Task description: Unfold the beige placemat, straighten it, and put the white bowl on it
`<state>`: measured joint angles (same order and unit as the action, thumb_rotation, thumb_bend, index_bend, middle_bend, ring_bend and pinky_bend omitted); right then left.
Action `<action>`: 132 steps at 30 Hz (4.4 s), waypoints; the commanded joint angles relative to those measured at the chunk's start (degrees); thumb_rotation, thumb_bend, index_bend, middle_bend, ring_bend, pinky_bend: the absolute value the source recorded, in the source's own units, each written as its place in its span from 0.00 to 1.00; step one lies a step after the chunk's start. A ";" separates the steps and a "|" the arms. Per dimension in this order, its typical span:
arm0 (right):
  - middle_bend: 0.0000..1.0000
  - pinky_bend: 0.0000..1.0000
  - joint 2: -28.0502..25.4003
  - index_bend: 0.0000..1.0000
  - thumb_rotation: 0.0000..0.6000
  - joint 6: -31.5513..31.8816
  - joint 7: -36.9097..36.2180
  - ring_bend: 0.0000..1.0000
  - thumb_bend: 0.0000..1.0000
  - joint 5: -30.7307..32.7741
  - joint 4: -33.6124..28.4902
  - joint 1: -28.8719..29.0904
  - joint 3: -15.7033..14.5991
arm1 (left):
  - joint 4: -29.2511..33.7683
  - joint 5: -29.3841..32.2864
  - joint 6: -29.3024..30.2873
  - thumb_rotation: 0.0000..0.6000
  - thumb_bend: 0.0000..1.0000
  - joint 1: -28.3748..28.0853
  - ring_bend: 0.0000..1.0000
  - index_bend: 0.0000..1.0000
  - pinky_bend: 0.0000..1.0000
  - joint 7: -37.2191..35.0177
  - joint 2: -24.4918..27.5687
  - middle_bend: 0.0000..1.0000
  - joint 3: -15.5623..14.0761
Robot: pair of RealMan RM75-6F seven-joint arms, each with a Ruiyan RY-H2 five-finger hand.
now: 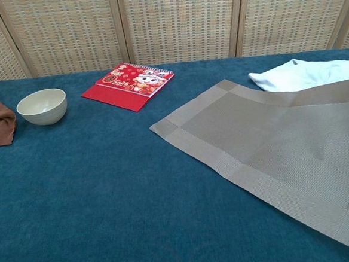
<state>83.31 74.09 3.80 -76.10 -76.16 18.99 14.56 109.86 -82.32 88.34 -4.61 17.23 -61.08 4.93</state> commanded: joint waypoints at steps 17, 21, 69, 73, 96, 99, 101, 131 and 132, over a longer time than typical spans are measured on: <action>0.27 0.00 0.01 0.70 1.00 -6.31 3.88 0.01 0.60 7.71 6.31 6.28 5.16 | -0.84 2.22 -1.19 1.00 0.10 -0.79 0.00 0.09 0.00 0.95 -0.63 0.00 0.65; 0.28 0.00 -0.78 0.70 1.00 -6.89 3.20 0.01 0.60 9.53 8.28 6.93 6.45 | -1.05 2.83 -1.41 1.00 0.10 -1.13 0.00 0.09 0.00 1.56 -1.12 0.00 0.94; 0.00 0.00 -8.92 0.05 1.00 11.20 -11.92 0.00 0.30 2.08 -0.44 -10.04 -0.76 | -10.70 -2.15 -17.05 1.00 0.10 -15.30 0.00 0.13 0.00 -4.90 -5.77 0.00 3.97; 0.00 0.00 -8.78 0.06 1.00 11.54 -12.54 0.00 0.30 1.76 0.01 -10.00 -0.41 | -14.56 -3.25 -21.09 1.00 0.10 -20.00 0.00 0.15 0.00 -5.62 -7.42 0.00 5.45; 0.00 0.00 -8.66 0.07 1.00 9.23 -16.57 0.00 0.30 4.18 3.80 -9.74 1.94 | -41.01 1.10 -43.33 1.00 0.14 -45.11 0.00 0.20 0.00 -2.89 -32.48 0.00 7.60; 0.00 0.00 -8.72 0.07 1.00 9.08 -16.95 0.00 0.29 4.29 3.93 -9.79 2.05 | -43.70 2.20 -44.30 1.00 0.14 -46.37 0.00 0.20 0.00 -1.97 -34.85 0.00 7.39; 0.00 0.00 -8.77 0.07 1.00 9.08 -17.25 0.00 0.29 4.34 3.95 -9.83 2.16 | -45.27 2.84 -44.72 1.00 0.14 -46.97 0.00 0.21 0.00 -1.39 -36.13 0.00 7.31; 0.00 0.00 -9.87 0.08 1.00 9.19 -21.87 0.00 0.30 4.91 3.61 -10.73 3.53 | -73.59 6.64 -44.37 1.00 0.22 -58.30 0.00 0.15 0.00 -0.78 -59.94 0.00 10.54; 0.00 0.00 -9.89 0.08 1.00 9.19 -21.95 0.00 0.30 4.91 3.60 -10.75 3.54 | -74.07 6.65 -44.40 1.00 0.22 -58.56 0.00 0.15 0.00 -0.86 -60.30 0.00 10.59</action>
<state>73.43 83.27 -18.15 -71.18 -72.55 8.25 18.10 36.61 -75.81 44.14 -62.56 16.50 -120.66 15.31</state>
